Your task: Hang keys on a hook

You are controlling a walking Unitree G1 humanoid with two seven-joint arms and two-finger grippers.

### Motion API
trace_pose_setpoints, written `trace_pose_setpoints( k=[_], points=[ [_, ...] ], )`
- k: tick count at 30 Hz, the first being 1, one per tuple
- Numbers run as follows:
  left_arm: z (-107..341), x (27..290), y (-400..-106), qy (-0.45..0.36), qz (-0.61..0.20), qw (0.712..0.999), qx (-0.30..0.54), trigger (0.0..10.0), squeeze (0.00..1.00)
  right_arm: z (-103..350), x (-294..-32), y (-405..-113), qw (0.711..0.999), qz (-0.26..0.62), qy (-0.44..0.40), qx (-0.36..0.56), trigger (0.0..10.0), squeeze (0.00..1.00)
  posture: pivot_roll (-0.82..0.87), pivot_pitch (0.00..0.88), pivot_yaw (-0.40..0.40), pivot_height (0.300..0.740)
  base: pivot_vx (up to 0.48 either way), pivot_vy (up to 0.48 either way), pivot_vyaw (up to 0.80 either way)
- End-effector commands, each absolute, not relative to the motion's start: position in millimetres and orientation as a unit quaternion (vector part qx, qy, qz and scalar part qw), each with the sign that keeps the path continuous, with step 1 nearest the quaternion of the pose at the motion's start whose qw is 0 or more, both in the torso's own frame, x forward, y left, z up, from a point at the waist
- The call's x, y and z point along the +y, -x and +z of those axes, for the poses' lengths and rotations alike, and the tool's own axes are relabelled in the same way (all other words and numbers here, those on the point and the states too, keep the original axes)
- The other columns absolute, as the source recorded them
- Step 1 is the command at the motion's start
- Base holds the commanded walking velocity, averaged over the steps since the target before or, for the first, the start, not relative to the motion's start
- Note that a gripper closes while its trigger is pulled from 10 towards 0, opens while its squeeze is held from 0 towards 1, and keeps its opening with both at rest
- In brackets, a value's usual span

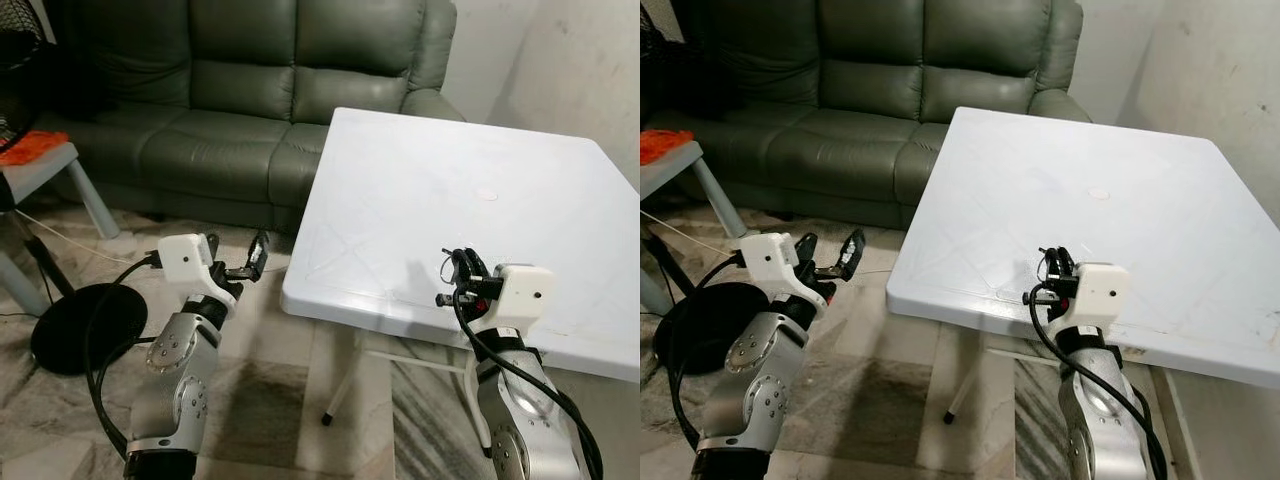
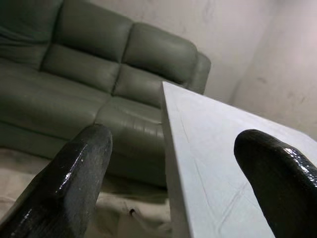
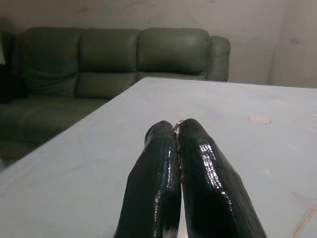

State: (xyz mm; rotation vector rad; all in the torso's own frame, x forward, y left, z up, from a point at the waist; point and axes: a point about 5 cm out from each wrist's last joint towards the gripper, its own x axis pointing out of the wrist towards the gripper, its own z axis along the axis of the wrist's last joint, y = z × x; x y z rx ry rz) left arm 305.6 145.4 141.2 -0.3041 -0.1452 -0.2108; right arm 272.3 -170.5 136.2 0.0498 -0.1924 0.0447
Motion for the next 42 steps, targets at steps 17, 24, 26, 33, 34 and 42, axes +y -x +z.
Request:
trace_pose_setpoints(
  k=[17, 24, 26, 33, 34, 42],
  points=[
    [138.1, 145.3, -311.5, 0.171, -0.121, 0.975, -0.076, 10.0, 0.00, 134.8, -169.9, -278.7, 0.994, 0.014, -0.013, -0.106, 10.0, 0.00, -0.05, 0.000, -0.034, 0.740, 0.000, 0.056, 0.00],
    [138.5, 145.4, -313.8, 0.174, -0.122, 0.974, -0.074, 10.0, 0.00, 136.5, -168.7, -282.8, 0.994, 0.012, -0.012, -0.104, 10.0, 0.00, -0.05, 0.000, -0.037, 0.740, 0.000, 0.456, 0.00],
    [138.4, 145.3, -314.0, 0.174, -0.122, 0.974, -0.074, 10.0, 0.00, 136.5, -168.5, -283.4, 0.995, 0.012, -0.012, -0.103, 10.0, 0.00, -0.05, 0.000, -0.038, 0.740, 0.000, 0.480, 0.00],
    [137.9, 145.9, -315.5, 0.172, -0.117, 0.976, -0.069, 10.0, 0.00, 133.3, -166.6, -285.0, 0.996, 0.012, -0.015, -0.085, 10.0, 0.00, -0.05, 0.000, -0.040, 0.740, 0.000, 0.200, -0.43],
    [137.6, 145.9, -315.4, 0.173, -0.116, 0.976, -0.067, 10.0, 0.00, 133.2, -166.4, -284.7, 0.996, 0.013, -0.014, -0.085, 10.0, 0.00, -0.05, 0.000, -0.040, 0.740, 0.000, 0.000, -0.78],
    [134.4, 146.1, -316.2, 0.179, -0.102, 0.977, -0.050, 10.0, 0.00, 131.3, -164.6, -283.6, 0.997, 0.018, -0.011, -0.076, 10.0, 0.00, -0.05, 0.000, -0.048, 0.740, 0.000, 0.000, -0.78]
  ],
)
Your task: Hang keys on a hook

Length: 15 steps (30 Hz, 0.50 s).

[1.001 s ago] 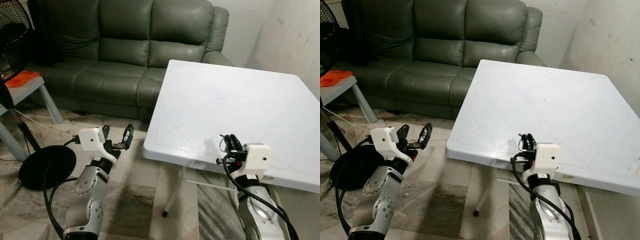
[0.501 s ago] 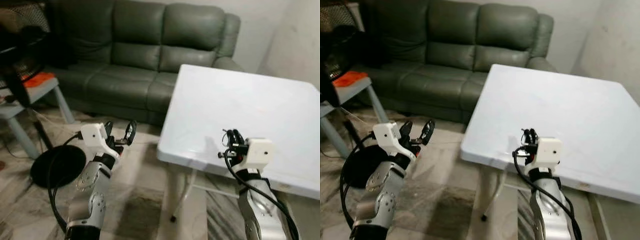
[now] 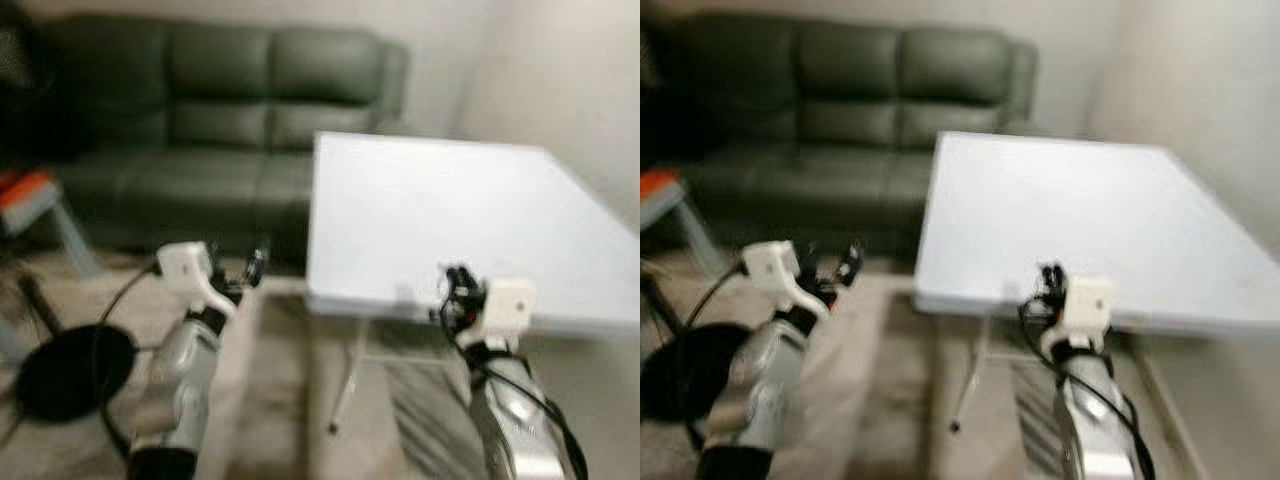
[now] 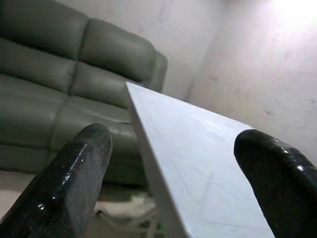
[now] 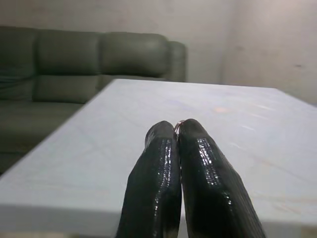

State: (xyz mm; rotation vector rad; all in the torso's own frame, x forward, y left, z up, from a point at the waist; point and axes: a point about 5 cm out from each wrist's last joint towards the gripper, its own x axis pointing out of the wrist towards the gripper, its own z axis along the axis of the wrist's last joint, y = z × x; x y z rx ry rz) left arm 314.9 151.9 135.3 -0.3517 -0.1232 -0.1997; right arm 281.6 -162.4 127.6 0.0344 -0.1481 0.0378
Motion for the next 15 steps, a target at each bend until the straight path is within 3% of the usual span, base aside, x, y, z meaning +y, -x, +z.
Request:
trace_pose_setpoints(
  k=[1, 15],
  points=[
    [134.4, 146.1, -316.2, 0.179, -0.102, 0.977, -0.050, 10.0, 0.00, 131.3, -164.6, -283.6, 0.997, 0.018, -0.011, -0.076, 10.0, 0.00, -0.05, 0.000, -0.048, 0.740, 0.000, 0.000, -0.77],
    [130.9, 145.0, -320.8, 0.169, -0.092, 0.981, -0.012, 10.0, 0.00, 132.9, -161.2, -285.0, 0.997, 0.025, -0.009, -0.071, 10.0, 0.00, -0.03, 0.000, -0.053, 0.740, 0.000, 0.000, -0.77]
  ],
)
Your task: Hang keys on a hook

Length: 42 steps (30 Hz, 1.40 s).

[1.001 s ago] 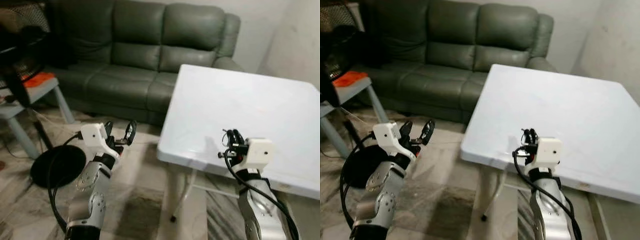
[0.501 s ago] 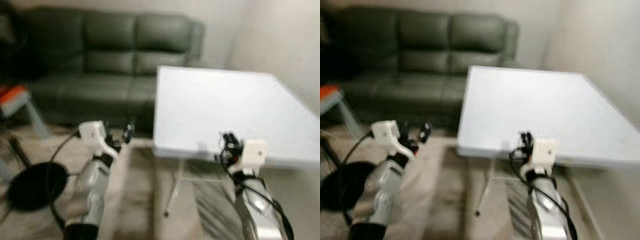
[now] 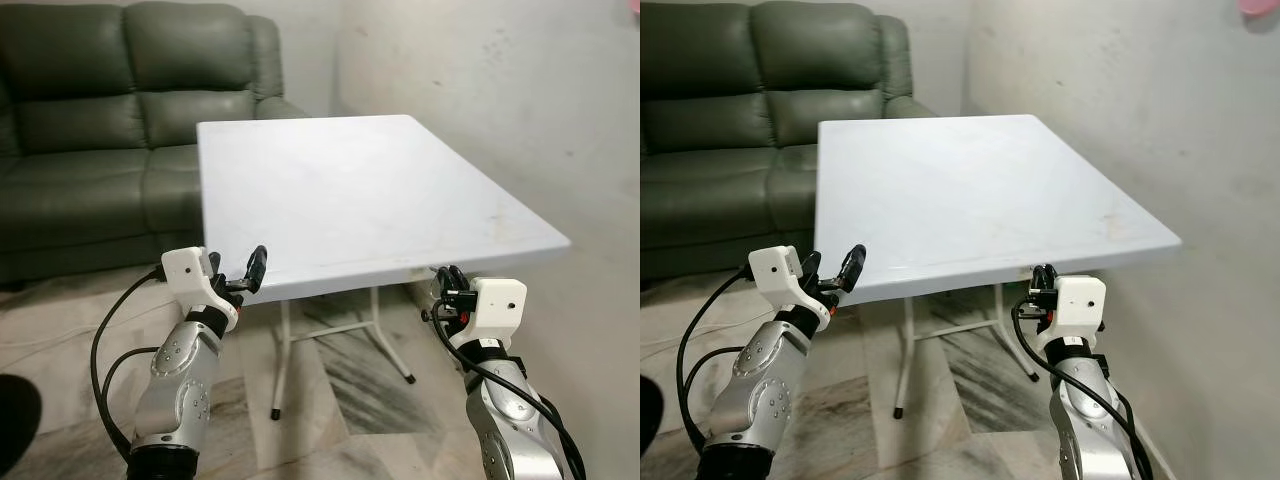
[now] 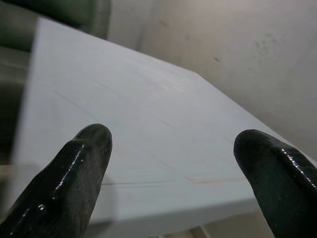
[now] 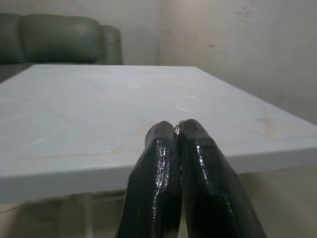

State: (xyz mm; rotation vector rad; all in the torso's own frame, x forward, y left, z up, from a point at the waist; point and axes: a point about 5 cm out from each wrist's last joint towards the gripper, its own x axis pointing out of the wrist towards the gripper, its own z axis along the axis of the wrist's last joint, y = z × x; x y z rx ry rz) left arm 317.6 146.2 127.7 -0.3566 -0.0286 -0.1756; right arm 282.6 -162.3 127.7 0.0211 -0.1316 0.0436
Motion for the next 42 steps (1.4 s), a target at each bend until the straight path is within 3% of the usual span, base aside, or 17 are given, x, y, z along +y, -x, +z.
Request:
trace_pose_setpoints(
  k=[1, 17, 42],
  points=[
    [131.7, 144.9, -321.2, 0.169, -0.094, 0.981, -0.012, 10.0, 0.00, 132.6, -160.7, -285.3, 0.997, 0.024, -0.009, -0.071, 10.0, 0.00, -0.03, 0.000, -0.052, 0.740, 0.000, 0.000, -0.77],
    [139.2, 137.6, -324.0, 0.163, -0.128, 0.978, -0.020, 10.0, 0.00, 131.5, -152.7, -284.9, 0.997, 0.023, -0.017, -0.069, 10.0, 0.00, -0.04, 0.006, -0.030, 0.740, 0.000, 0.086, -0.76],
    [135.3, 142.7, -322.5, 0.167, -0.089, 0.982, 0.024, 10.0, 0.00, 128.0, -148.9, -280.2, 0.998, 0.021, -0.022, -0.061, 10.0, 0.00, -0.04, 0.007, -0.026, 0.740, 0.000, 0.033, -0.76]
  ],
)
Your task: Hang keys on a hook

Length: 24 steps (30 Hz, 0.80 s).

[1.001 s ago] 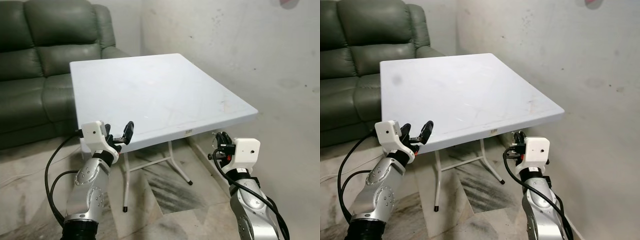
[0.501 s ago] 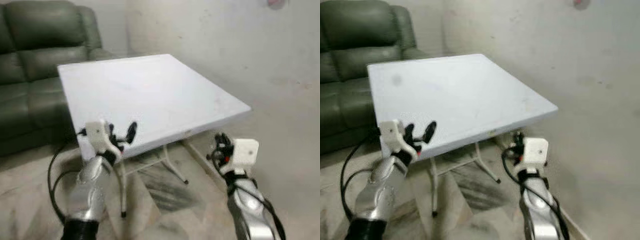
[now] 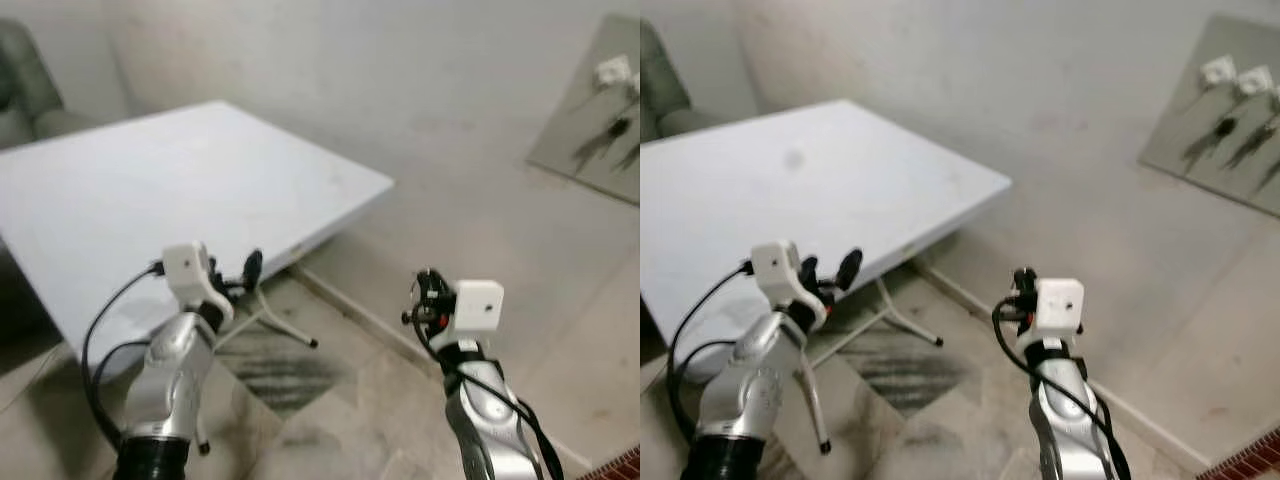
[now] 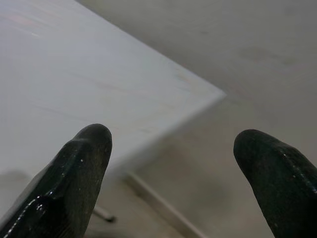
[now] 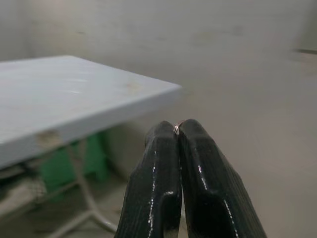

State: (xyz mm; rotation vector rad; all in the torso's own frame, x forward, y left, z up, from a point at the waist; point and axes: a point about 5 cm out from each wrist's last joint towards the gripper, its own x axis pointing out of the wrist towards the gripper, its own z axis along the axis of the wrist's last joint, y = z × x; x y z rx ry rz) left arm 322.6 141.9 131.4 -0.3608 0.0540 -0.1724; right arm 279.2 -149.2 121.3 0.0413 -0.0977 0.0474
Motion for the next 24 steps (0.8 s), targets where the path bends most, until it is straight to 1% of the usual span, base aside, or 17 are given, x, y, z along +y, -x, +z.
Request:
trace_pose_setpoints(
  k=[1, 22, 24],
  points=[
    [135.5, 142.9, -322.6, 0.167, -0.088, 0.982, 0.023, 10.0, 0.00, 128.0, -148.8, -280.1, 0.998, 0.021, -0.022, -0.061, 10.0, 0.00, -0.04, 0.007, -0.026, 0.740, 0.000, 0.000, -0.76],
    [138.9, 135.2, -325.3, 0.154, -0.104, 0.982, 0.015, 10.0, 0.00, 130.1, -149.6, -280.0, 0.997, 0.024, -0.017, -0.066, 10.0, 0.00, -0.05, 0.000, -0.033, 0.740, 0.000, 0.000, -0.74],
    [140.9, 133.7, -326.3, 0.153, -0.108, 0.982, 0.011, 10.0, 0.00, 132.3, -149.7, -280.3, 0.997, 0.028, -0.022, -0.074, 10.0, 0.00, -0.05, 0.000, -0.032, 0.740, 0.000, 0.000, 0.00]
  ],
)
